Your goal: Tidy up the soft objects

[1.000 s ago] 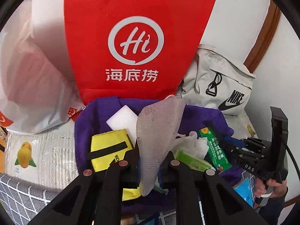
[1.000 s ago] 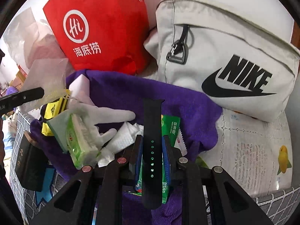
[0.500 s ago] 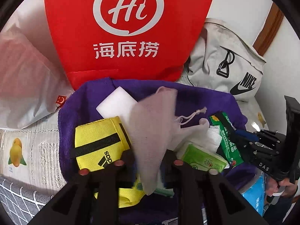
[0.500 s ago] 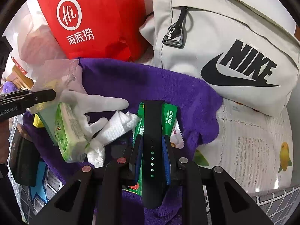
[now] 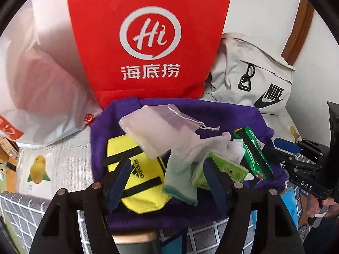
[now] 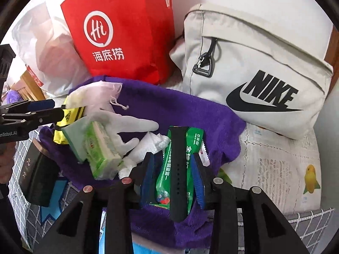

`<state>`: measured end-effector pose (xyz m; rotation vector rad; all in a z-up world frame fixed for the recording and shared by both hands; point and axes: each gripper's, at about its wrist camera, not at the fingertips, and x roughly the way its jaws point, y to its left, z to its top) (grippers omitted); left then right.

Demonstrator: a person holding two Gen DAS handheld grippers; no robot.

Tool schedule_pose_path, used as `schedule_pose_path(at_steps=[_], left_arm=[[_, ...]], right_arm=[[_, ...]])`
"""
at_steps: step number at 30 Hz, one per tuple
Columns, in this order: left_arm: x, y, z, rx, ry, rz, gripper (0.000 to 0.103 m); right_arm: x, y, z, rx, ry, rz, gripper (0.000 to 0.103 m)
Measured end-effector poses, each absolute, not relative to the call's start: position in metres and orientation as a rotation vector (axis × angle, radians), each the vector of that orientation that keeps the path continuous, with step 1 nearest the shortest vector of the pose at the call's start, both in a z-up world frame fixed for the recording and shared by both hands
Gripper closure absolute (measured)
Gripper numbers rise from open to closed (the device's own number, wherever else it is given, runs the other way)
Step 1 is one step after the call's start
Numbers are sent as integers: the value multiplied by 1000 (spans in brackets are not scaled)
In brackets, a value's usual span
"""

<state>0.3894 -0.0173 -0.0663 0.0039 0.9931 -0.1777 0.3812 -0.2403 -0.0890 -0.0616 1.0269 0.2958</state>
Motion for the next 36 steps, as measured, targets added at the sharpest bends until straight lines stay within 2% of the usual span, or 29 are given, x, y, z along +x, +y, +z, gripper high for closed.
schedule_pose_path(at_steps=[5,11,21,36], left_arm=[[369,-11,-53,-5,975,-160,34],[336,-6,-42,-22,964,-130,34],[268,-7,-27,-40,941,-65,10],[159,-17,-4,-27,856,-8,10]], right_arm=[[364,-247,-73,-36,1011,291,67],[338,-244,-56,-4,990,280,57],[276,-239,-25,10,922,219,22],[169,-239,6,34,864,147,13]])
